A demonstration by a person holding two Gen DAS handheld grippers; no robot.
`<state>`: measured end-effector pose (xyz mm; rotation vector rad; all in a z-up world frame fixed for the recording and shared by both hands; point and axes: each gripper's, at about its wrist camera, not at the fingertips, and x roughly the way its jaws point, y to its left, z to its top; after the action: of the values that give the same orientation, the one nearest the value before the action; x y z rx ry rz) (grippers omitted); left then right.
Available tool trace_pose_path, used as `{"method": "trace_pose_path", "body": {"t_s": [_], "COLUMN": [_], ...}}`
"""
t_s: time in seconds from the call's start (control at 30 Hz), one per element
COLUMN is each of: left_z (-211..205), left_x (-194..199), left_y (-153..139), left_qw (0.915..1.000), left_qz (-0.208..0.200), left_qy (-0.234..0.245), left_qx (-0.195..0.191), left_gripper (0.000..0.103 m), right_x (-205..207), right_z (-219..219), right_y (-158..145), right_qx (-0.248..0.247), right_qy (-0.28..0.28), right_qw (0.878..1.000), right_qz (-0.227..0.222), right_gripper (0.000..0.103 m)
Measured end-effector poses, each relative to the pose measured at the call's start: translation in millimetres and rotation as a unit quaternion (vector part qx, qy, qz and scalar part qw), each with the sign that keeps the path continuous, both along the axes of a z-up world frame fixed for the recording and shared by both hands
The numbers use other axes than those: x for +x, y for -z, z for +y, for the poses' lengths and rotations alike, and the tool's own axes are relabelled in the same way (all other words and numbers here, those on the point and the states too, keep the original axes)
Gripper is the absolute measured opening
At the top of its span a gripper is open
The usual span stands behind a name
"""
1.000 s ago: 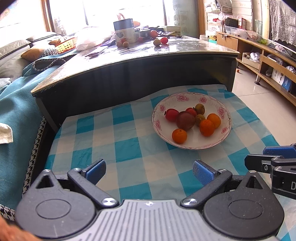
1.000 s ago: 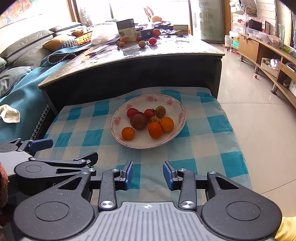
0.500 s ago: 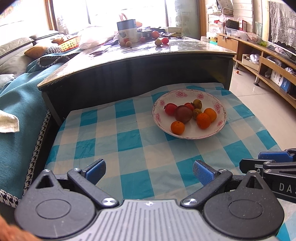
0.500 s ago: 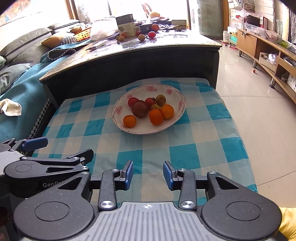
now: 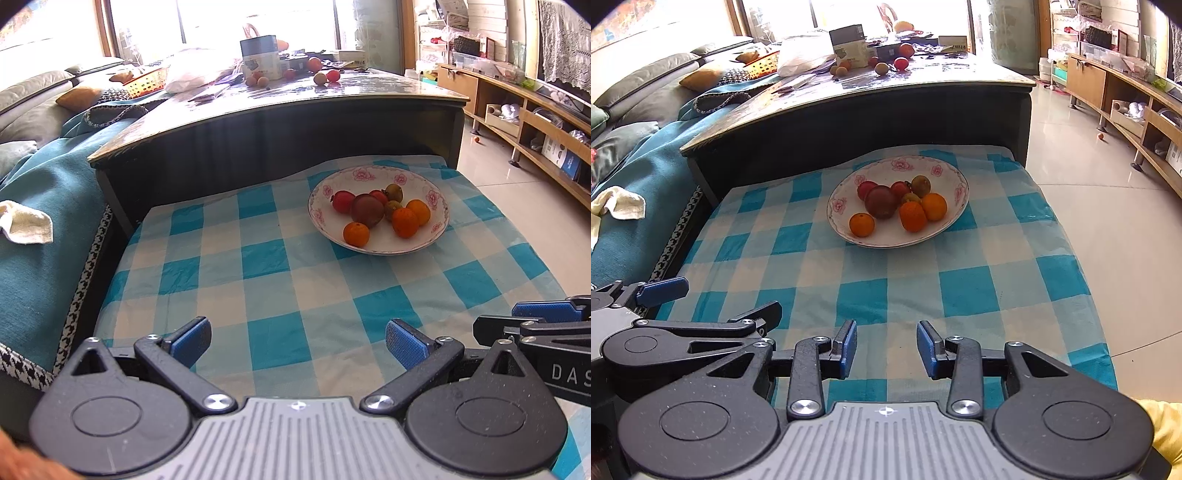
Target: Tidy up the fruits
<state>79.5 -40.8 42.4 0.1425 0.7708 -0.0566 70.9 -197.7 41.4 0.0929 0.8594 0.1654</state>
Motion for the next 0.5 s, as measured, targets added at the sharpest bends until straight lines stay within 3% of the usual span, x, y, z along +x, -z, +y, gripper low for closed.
{"method": "trace_pose_path", "body": {"t_s": [0.5], "left_z": [12], "left_x": [-30], "left_y": [5], "left_qw": [0.9997], "left_qz": [0.014], "left_qy": [-0.014], "left_qx": [-0.013], "left_gripper": [0.103], "right_x": [-27], "right_z": [9], "right_y": [3], "right_qx": [0.005], "right_qy": [-0.011], "right_qw": [1.000], "right_qz": [0.012], "right_gripper": [0.032]}}
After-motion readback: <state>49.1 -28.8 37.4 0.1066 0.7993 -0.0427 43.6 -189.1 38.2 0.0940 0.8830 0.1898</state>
